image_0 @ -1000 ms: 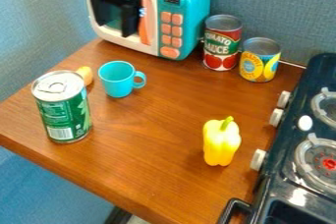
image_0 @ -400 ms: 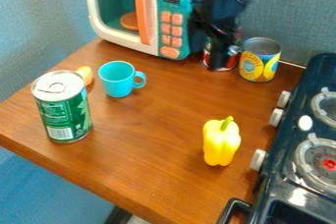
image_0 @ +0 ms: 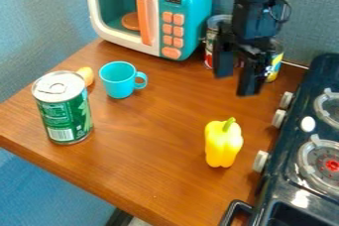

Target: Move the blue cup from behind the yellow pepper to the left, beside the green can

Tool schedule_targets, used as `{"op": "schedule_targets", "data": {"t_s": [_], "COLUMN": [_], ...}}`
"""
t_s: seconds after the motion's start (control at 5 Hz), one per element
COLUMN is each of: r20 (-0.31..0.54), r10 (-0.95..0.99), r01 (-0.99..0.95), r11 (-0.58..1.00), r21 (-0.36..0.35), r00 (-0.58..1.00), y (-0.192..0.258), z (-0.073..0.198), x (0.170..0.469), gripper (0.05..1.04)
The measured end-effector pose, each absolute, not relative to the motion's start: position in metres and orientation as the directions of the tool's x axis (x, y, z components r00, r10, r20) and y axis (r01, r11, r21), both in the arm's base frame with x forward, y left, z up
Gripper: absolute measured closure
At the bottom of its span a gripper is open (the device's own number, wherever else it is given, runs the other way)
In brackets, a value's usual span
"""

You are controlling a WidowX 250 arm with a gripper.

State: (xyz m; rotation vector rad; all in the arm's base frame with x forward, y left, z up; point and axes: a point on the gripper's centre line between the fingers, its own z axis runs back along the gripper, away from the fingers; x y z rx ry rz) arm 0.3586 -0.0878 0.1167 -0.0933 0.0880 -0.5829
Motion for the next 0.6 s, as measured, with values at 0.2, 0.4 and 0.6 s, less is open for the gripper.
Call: {"op": "schedule_targets", "data": {"t_s": [0.2,0.4,0.6], "r20": [-0.059,-0.060,-0.059], "r10": [-0.544,-0.544,-0.544], "r01": [0.536,0.536,0.536], "r11": [0.836,0.836,0.836], "r21": [-0.115,-0.116,-0.115], "r00": [0.837,0.837,0.837], "y": [-0.0841,-0.0840,-0.0841], "z": [0.1179,0.1176,0.1179], "x": [0.3592,0.3589,0.3592], "gripper": [0.074,0.074,0.074]}}
